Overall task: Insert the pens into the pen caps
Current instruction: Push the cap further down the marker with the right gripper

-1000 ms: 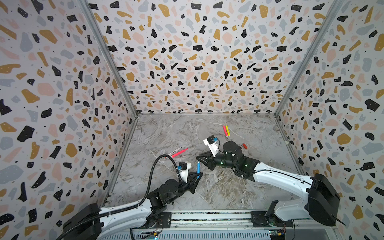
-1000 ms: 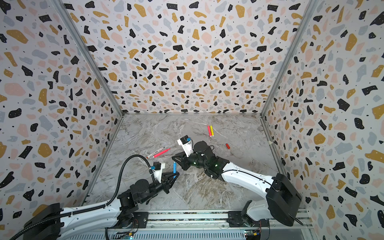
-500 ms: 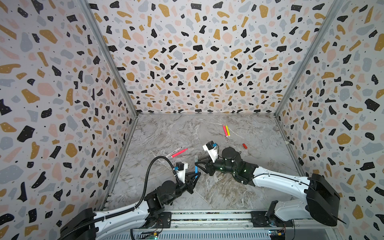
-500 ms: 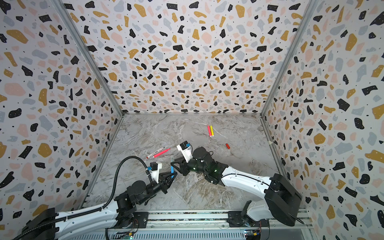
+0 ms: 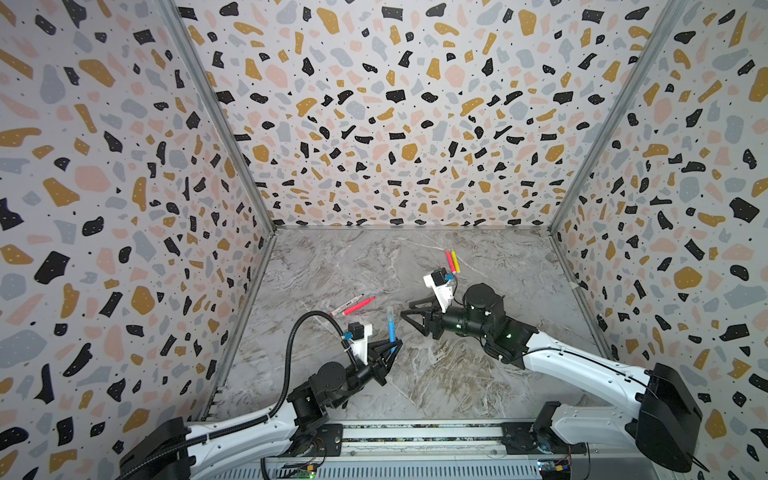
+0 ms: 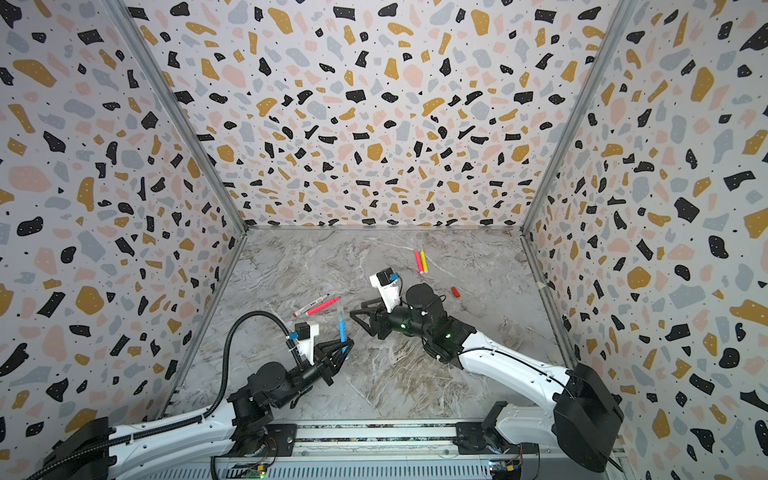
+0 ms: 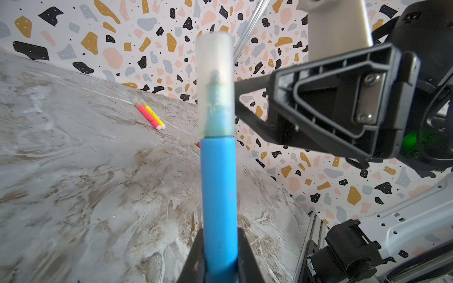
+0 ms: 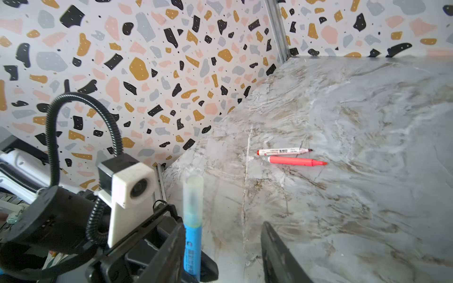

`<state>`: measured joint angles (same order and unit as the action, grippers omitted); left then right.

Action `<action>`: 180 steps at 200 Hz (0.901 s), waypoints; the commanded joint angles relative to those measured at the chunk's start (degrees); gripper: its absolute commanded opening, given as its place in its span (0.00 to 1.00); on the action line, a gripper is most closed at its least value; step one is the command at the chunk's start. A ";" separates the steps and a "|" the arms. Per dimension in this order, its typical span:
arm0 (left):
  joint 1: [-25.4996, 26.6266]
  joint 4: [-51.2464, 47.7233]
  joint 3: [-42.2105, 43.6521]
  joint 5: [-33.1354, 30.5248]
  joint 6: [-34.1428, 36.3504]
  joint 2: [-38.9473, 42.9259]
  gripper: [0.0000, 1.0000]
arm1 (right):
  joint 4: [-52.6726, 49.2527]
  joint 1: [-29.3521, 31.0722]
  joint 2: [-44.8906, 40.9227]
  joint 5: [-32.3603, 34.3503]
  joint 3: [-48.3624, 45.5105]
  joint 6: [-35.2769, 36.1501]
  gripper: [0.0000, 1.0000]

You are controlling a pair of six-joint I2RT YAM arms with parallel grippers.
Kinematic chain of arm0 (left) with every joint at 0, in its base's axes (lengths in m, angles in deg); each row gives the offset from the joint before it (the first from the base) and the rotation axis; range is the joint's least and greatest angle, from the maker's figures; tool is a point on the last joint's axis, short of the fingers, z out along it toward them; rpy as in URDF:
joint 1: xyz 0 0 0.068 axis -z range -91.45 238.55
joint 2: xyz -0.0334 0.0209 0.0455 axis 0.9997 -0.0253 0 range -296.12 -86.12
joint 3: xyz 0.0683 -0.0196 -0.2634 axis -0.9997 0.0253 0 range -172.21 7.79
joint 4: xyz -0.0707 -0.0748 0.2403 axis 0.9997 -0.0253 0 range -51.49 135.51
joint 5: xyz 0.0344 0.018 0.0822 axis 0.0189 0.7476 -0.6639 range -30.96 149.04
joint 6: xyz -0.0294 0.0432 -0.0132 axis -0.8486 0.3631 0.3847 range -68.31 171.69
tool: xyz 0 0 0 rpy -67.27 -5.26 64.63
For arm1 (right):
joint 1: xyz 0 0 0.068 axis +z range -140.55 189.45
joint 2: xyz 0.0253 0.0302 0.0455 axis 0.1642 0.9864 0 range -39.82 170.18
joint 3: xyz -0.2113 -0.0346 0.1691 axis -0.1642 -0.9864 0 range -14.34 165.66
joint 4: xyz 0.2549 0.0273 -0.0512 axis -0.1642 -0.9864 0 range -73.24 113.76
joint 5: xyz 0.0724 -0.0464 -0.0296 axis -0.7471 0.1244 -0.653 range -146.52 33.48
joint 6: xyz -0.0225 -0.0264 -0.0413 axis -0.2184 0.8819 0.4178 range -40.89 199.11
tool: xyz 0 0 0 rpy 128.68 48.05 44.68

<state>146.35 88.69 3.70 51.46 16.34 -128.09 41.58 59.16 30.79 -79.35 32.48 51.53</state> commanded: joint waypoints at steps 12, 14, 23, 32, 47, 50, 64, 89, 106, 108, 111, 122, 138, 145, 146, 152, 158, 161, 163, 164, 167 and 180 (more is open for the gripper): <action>-0.32 4.64 0.19 1.76 1.16 -0.69 0.00 | -1.63 -0.14 2.38 -6.17 5.72 1.29 0.51; -0.28 4.57 0.15 1.88 1.23 -0.79 0.00 | -1.74 -0.14 2.61 -6.41 5.90 1.36 0.51; -0.32 4.55 -0.06 2.18 1.40 -1.25 0.00 | -1.99 -0.14 3.38 -7.14 6.87 1.46 0.51; -0.28 4.63 -0.20 2.38 1.53 -1.65 0.00 | -2.16 -0.14 4.14 -7.73 7.66 1.47 0.51; -0.32 4.82 -0.34 2.56 1.56 -2.01 0.00 | -2.45 -0.14 5.28 -8.34 8.68 1.47 0.50; -0.32 4.83 -0.40 2.63 1.60 -2.05 0.00 | -2.53 -0.14 5.50 -8.49 8.91 1.47 0.50; -0.32 4.82 -0.47 2.82 1.74 -2.36 0.00 | -2.62 -0.14 6.21 -9.06 9.55 1.53 0.50; -0.32 4.87 -0.82 3.09 1.81 -2.71 0.00 | -2.66 -0.06 7.16 -9.67 10.43 1.64 0.47; -0.31 4.83 -1.00 3.27 1.93 -2.98 0.00 | -2.62 -0.06 7.69 -10.09 10.59 1.60 0.45; -0.32 4.84 -1.00 3.33 1.97 -3.01 0.00 | -2.62 -0.08 7.76 -10.21 10.57 1.68 0.45; -0.32 4.85 -1.08 3.35 1.96 -3.02 0.00 | -2.62 0.01 7.85 -10.28 10.59 1.66 0.45; -0.30 4.90 -1.17 3.35 2.03 -3.11 0.00 | -2.62 0.10 8.12 -10.39 10.60 1.64 0.42; -0.32 4.82 -1.26 3.35 2.04 -3.03 0.00 | -2.62 0.29 8.40 -10.39 10.52 1.73 0.39; -0.32 4.73 -1.26 3.35 2.04 -3.02 0.00 | -2.62 0.30 8.47 -10.40 10.45 1.73 0.38; -0.32 4.77 -1.26 3.35 2.04 -2.98 0.00 | -2.62 0.30 8.48 -10.39 10.47 1.73 0.38; -0.32 4.73 -1.35 3.44 2.04 -3.02 0.00 | -2.70 0.30 8.58 -10.39 10.38 1.68 0.38; -0.28 4.64 -1.43 3.44 2.05 -3.02 0.00 | -2.86 0.30 8.73 -10.31 10.22 1.69 0.38; -0.31 4.57 -1.48 3.44 2.09 -3.01 0.00 | -2.94 0.30 8.75 -10.23 10.26 1.73 0.38; -0.32 4.60 -1.49 3.44 2.05 -3.06 0.00 | -2.94 0.30 8.82 -10.15 10.18 1.69 0.38; -0.32 4.53 -1.55 3.44 2.09 -3.04 0.00 | -2.96 0.30 8.83 -10.14 10.15 1.71 0.38; -0.32 4.47 -1.53 3.49 2.06 -3.03 0.00 | -3.06 0.30 8.89 -10.08 10.13 1.73 0.38; -0.32 4.35 -1.70 3.53 2.23 -2.84 0.00 | -3.20 0.30 9.01 -9.80 9.97 1.75 0.37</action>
<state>146.35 89.67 3.67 54.28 17.26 -131.20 39.33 59.19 39.64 -88.46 40.57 52.65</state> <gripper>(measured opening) 0.151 0.375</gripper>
